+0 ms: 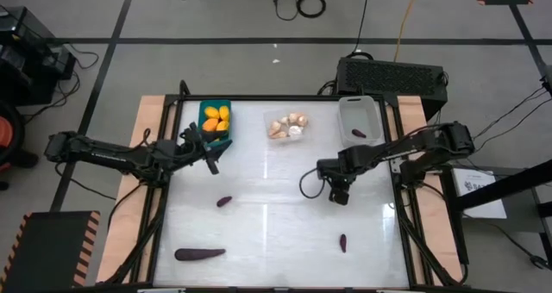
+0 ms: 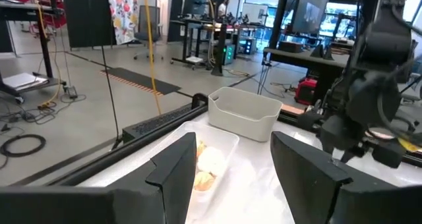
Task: Sort produce into baskets
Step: Put the eggplant into the gray bin
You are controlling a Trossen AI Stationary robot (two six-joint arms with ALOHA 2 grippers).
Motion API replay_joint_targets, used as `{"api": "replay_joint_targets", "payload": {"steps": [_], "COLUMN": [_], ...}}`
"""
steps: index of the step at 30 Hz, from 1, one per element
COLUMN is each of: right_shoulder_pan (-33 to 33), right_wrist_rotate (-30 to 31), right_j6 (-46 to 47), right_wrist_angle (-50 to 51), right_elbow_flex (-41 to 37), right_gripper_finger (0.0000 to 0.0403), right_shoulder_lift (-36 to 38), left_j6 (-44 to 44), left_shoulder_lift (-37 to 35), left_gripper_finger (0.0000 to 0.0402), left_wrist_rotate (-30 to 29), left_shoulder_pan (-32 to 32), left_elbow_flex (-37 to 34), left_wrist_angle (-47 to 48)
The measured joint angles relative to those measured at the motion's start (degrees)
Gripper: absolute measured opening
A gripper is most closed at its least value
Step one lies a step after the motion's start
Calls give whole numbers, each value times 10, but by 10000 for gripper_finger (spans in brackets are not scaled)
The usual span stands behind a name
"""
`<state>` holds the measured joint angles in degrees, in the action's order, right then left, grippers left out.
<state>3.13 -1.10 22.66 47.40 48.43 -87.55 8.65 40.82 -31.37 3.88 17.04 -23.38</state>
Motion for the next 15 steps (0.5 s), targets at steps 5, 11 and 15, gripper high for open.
{"api": "replay_joint_targets", "payload": {"steps": [5,11,15], "right_shoulder_pan": [-33,-112,-198], "right_wrist_rotate": [70,217,251], "right_j6": [-51,-92,-106], "right_wrist_angle": [71,166,196], "right_elbow_flex": [80,200,255], "right_gripper_finger": [59,57,57], "right_shoulder_lift": [0,0,1], "left_j6": [1,1,0], "left_shoulder_lift": [0,0,0], "left_gripper_finger": [203,203,203], "left_wrist_rotate": [1,1,1], "left_shoulder_pan": [0,0,0], "left_elbow_flex": [0,0,0], "left_wrist_angle": [0,0,0]}}
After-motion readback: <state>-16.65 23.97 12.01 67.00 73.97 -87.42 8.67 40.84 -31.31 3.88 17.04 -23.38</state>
